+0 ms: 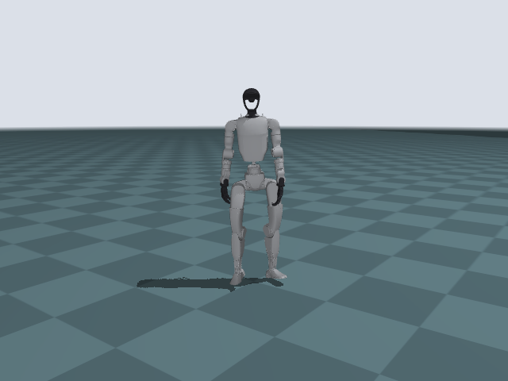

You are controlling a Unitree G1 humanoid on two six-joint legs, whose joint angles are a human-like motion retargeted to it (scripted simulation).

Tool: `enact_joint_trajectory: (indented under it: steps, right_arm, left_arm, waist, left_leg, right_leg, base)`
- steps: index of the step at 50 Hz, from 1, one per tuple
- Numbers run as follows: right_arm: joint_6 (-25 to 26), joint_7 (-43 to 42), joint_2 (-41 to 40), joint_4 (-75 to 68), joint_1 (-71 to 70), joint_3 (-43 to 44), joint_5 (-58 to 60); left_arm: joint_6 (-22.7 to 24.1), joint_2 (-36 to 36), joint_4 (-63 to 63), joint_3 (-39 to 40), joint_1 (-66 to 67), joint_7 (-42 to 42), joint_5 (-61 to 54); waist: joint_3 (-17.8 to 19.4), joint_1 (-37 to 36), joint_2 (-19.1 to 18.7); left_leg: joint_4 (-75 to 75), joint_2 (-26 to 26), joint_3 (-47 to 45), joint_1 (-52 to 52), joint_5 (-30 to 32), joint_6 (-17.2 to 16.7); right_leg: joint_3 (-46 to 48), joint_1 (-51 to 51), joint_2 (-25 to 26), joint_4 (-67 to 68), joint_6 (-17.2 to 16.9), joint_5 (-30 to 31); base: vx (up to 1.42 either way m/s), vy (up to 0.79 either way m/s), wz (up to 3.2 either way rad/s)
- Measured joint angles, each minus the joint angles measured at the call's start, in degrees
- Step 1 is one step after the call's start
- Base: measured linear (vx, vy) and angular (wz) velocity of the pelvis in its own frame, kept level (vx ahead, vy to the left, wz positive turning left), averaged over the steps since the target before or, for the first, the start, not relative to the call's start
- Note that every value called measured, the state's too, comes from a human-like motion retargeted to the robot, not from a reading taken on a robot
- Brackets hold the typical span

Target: In place motions

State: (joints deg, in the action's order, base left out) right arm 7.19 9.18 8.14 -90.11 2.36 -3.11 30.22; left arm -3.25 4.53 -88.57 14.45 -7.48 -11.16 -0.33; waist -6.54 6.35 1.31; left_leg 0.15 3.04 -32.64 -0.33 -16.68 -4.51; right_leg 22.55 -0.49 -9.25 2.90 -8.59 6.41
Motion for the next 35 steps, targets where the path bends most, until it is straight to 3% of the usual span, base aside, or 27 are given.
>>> enact_joint_trajectory:
  steps: [5,9,15,21,23,25,28,32,35]
  right_arm:
    - [2.29,-1.3,6.65,-7.18,9.82,13.21,-14.43]
    - [3.61,-2.68,10.11,-7.29,16.06,16.92,-19.51]
    - [5.7,-8.88,10.38,-7.29,16.88,15.58,-16.78]
    - [4.41,-7.06,4.23,-7.29,6.36,8.1,-17.23]
    - [6.13,-8.94,1.14,-6.2,1.72,3.99,-16.45]
    - [8.84,-11.87,-1.65,-3.71,-3.12,-1.73,-12.98]
    - [9.72,-8.95,-4.92,2.74,-10.59,-11.16,-2.9]
    - [5.21,-1.05,-7.31,17.07,-18.57,-20.54,6.99]
    - [-1.05,3.04,-7.68,26.67,-22.9,-23.2,8.69]
  left_arm:
    - [0.96,0.23,10.66,-5.76,-14.07,-10.81,0.28]
    - [2.18,0.92,18.08,-8.24,-20.5,-9.16,2.27]
    - [5.35,2.39,25.56,-10.89,-20.02,-5.8,5.43]
    - [4.99,1.27,18.1,-10.4,-10.82,-5.8,7.73]
    - [4.02,0.32,12.52,-8.43,-6.42,-5.45,9.51]
    - [2.08,-0.46,5.92,-5.5,-1.73,-3.65,10.74]
    - [-2.34,-0.52,-5.08,1.2,6.15,-0.85,10.61]
    - [-8.87,-0.52,-8.83,9.31,21.23,-1.06,6.86]
    - [-8.59,-0.64,-8.83,12.84,30.66,-2.64,6.7]
  waist:
    - [0.64,0.46,0.75]
    - [1.1,0.07,0.9]
    - [1.13,-0.58,0.27]
    - [0.87,-1.27,-0.67]
    - [0.91,-1.42,-0.91]
    - [1.03,-1.23,-1.11]
    - [1.29,-0.92,-1.42]
    - [2.11,-0.84,-1.87]
    - [2.45,-0.76,-2.2]
  left_leg:
    - [0.53,-0.67,1.64,-1.14,0.37,0.29]
    - [0.59,-0.82,1.58,-1.14,0.53,0.05]
    - [0.38,-0.72,1.15,-0.79,0.43,0.04]
    - [0.21,-0.42,1.1,-0.42,0.27,0.12]
    - [0.1,-0.4,1.07,-0.13,0.23,0.1]
    - [-0.05,-0.39,0.94,0.3,0.22,0.01]
    - [-0.35,-0.36,0.15,1.04,0.2,-0.24]
    - [-0.8,-0.22,-1.44,1.95,0.08,-0.65]
    - [-1.01,-0.02,-2.21,2.21,0.07,-0.95]
  right_leg:
    - [1.28,0.64,-0.54,-0.66,-0.06,0.12]
    - [0.89,0.56,-0.78,-0.66,-0.06,0.26]
    - [0.37,0.38,-0.48,-0.53,0.06,0.26]
    - [0.42,0.4,-0.04,-0.3,0.09,0.09]
    - [0.52,0.46,-0.03,-0.19,0.14,0.05]
    - [0.66,0.55,-0.06,-0.09,0.22,0.06]
    - [-0.03,0.26,0.02,0.07,0.44,0.23]
    - [-1.88,-0.7,0.32,0.42,0.73,0.51]
    - [-2.62,-1.29,0.49,0.68,0.79,0.57]
  base:
    - [-0.03,-0.01,0.17]
    - [-0.01,0.01,0.0]
    - [0.0,0.0,0.0]
    - [0.0,0.0,0.0]
    - [0.0,0.0,0.0]
    - [0.0,0.0,0.0]
    - [-0.06,-0.02,-0.19]
    - [-0.05,-0.02,-0.38]
    - [-0.03,0.0,-0.15]
